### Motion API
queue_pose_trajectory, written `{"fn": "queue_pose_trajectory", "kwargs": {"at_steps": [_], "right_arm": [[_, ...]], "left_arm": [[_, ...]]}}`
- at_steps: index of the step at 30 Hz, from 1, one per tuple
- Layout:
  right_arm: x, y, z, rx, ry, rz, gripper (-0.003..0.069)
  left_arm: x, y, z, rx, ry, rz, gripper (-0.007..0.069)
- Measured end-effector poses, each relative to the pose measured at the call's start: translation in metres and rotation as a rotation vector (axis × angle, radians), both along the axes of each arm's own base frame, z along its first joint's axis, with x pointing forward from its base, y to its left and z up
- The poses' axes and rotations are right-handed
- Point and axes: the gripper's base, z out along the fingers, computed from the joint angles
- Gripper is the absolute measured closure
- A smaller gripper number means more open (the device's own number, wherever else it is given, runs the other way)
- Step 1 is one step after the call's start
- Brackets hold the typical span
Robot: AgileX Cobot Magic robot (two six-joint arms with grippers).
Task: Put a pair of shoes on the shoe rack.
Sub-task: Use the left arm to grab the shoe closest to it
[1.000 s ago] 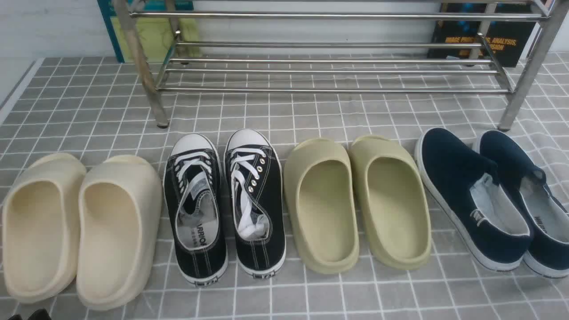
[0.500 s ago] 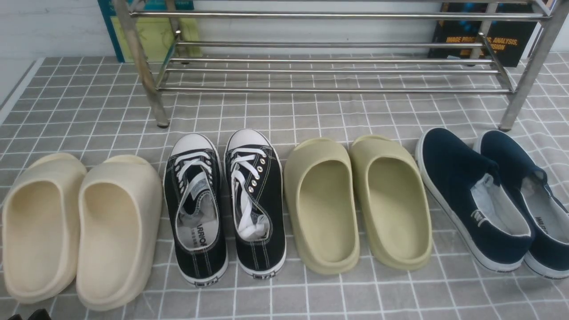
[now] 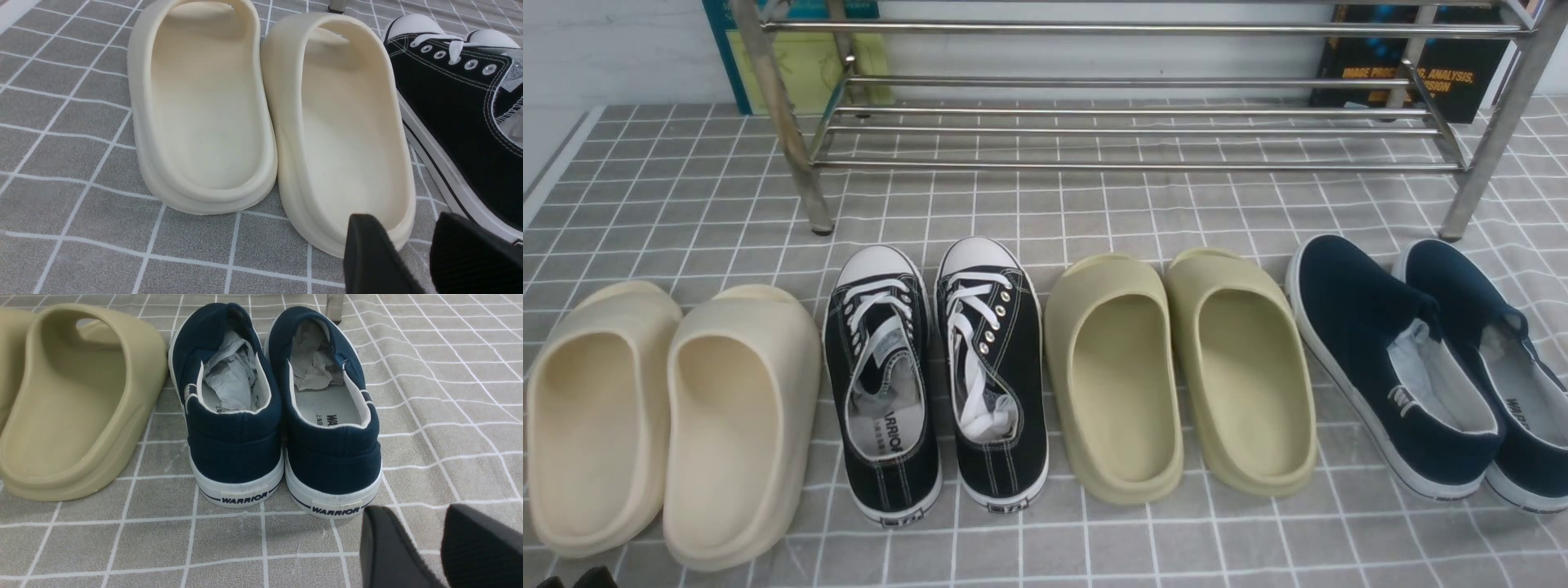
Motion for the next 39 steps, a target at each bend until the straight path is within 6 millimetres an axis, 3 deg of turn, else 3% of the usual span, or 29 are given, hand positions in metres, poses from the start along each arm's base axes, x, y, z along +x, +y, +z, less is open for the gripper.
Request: {"fn": "queue_pose_trajectory", "kwargs": {"at_steps": [28, 34, 39], "right_arm": [[0.0, 0.0, 0.0, 0.0, 0.0, 0.0, 0.0415], [0.0, 0.0, 0.0, 0.0, 0.0, 0.0, 0.0415], [0.0, 0.0, 0.0, 0.0, 0.0, 0.0, 0.0415]], "left_arm": [[0.0004, -0.0014, 0.0012, -0.045, -0.014, -0.002, 0.0386], [0.0008, -0.0036, 0.0026, -0.118, -0.03, -0.005, 0.0386], [0.0013, -0.0081, 0.0056, -0.286, -0.055, -0.01, 0.0386]]}}
